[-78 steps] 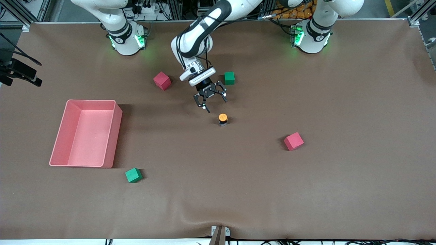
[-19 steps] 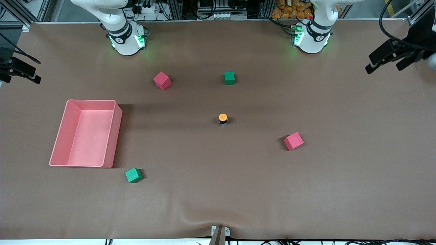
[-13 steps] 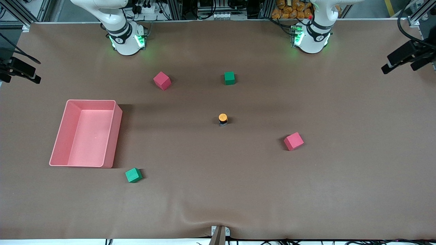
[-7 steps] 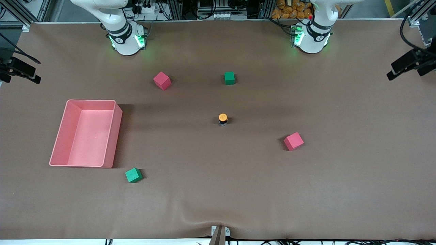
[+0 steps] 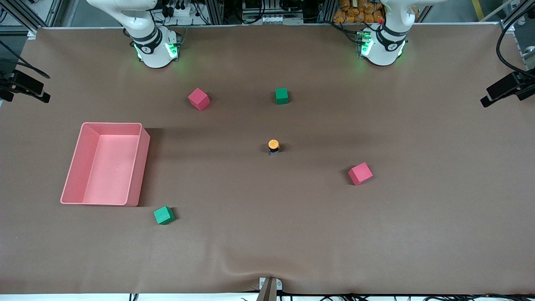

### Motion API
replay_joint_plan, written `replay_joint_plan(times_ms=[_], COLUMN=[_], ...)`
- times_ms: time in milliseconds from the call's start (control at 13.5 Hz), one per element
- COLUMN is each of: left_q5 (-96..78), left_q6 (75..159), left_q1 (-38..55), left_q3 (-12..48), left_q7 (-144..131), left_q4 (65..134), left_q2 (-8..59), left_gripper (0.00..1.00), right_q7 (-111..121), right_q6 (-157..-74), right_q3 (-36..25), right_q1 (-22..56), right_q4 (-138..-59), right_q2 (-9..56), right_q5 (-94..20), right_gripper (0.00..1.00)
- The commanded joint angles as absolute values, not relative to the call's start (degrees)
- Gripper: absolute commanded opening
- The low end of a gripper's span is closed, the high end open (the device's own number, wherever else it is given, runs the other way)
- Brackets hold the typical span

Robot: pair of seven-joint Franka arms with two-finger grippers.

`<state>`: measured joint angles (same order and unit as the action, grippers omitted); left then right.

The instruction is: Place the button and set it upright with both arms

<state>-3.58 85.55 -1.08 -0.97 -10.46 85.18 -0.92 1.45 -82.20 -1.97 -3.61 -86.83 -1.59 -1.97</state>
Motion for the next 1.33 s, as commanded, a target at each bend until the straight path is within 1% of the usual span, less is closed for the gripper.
replay_joint_plan(times_ms=[0,1261], left_q5=[-4.39,-3.25], left_q6=[86.22,86.13], left_q1=[-1.41,-1.32], left_q3=[-0.79,0.0], left_q7=[-6.0,-4.39], left_q4=[86.22,85.96], left_q2=[-1.85,-1.32], left_gripper=[1.0,1.0], right_q7=[2.02,2.02], right_q6=[-81.56,-81.56], right_q3=[-1.76,-1.76], right_q1=[-4.04,-4.04], right_q4=[-86.57,-86.57], right_q2=[-2.02,-1.93], right_q5=[-1.41,-1.41], right_gripper=[1.0,1.0])
